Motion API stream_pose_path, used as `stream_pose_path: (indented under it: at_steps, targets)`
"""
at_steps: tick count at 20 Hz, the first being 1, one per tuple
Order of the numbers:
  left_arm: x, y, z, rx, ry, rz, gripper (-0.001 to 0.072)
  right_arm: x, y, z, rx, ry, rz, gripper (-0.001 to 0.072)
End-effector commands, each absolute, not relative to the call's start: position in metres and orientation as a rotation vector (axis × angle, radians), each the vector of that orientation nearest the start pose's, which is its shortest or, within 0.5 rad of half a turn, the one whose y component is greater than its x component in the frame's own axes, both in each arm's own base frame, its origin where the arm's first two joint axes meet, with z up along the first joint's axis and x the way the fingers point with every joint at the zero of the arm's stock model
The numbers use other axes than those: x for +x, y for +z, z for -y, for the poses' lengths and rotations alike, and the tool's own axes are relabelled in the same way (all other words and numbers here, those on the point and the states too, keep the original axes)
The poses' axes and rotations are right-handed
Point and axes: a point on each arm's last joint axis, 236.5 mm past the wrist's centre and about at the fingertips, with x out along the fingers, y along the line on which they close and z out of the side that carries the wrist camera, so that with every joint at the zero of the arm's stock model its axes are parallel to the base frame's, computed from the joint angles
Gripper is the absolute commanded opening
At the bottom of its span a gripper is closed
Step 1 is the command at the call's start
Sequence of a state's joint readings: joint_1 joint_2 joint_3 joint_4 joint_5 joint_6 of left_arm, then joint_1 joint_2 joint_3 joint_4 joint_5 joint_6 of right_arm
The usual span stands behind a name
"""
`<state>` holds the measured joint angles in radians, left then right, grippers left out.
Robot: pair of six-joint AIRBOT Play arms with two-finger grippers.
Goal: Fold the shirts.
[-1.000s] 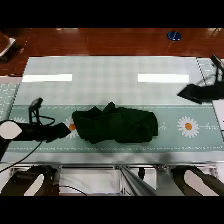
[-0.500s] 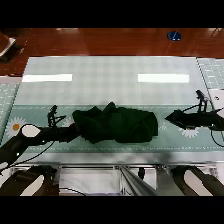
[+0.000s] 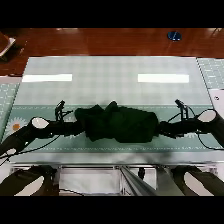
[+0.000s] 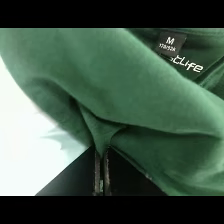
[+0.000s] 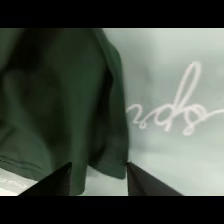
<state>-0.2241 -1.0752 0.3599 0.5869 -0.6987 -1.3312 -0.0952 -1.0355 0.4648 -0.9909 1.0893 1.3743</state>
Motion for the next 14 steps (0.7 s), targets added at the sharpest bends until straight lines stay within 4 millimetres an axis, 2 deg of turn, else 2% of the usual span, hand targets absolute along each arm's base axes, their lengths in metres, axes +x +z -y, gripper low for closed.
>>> stream_pose_path:
  at_steps: [1,2,3,4,6,8,9,10,11,13,14]
  targets:
    - [0.243,-0.099,0.187,-0.715,-0.339,-1.336,0.0019,0.211,-0.111,-0.114,0.563,0.283,-1.577,0.0312]
    - [0.242,-0.099,0.188,-0.716,-0.341,-1.339,0.0019,0.216,-0.11,-0.125,0.583,0.323,-1.558,0.0216]
    - [0.243,-0.098,0.188,-0.716,-0.341,-1.337,0.0019,0.222,-0.106,-0.137,0.592,0.382,-1.531,0.0082]
    - [0.245,-0.096,0.188,-0.718,-0.344,-1.331,0.0019,0.232,-0.097,-0.145,0.588,0.441,-1.49,0.0025]
    - [0.264,-0.075,0.186,-0.725,-0.372,-1.279,0.0019,0.268,-0.066,-0.143,0.535,0.483,-1.399,0.0024]
    - [0.302,-0.028,0.18,-0.735,-0.414,-1.157,0.0018,0.32,-0.008,-0.131,0.458,0.508,-1.26,0.0024]
    - [0.323,0.005,0.175,-0.735,-0.434,-1.07,0.0018,0.35,0.034,-0.122,0.415,0.511,-1.161,0.0024]
    - [0.348,0.048,0.167,-0.726,-0.451,-0.951,0.0018,0.376,0.08,-0.115,0.376,0.507,-1.055,0.0024]
    - [0.368,0.098,0.157,-0.709,-0.468,-0.824,0.0018,0.399,0.136,-0.107,0.322,0.501,-0.928,0.0024]
    - [0.387,0.2,0.141,-0.662,-0.502,-0.587,0.0018,0.42,0.242,-0.095,0.206,0.474,-0.702,0.0024]
    - [0.387,0.256,0.132,-0.631,-0.515,-0.457,0.0018,0.417,0.29,-0.093,0.159,0.473,-0.604,0.0024]
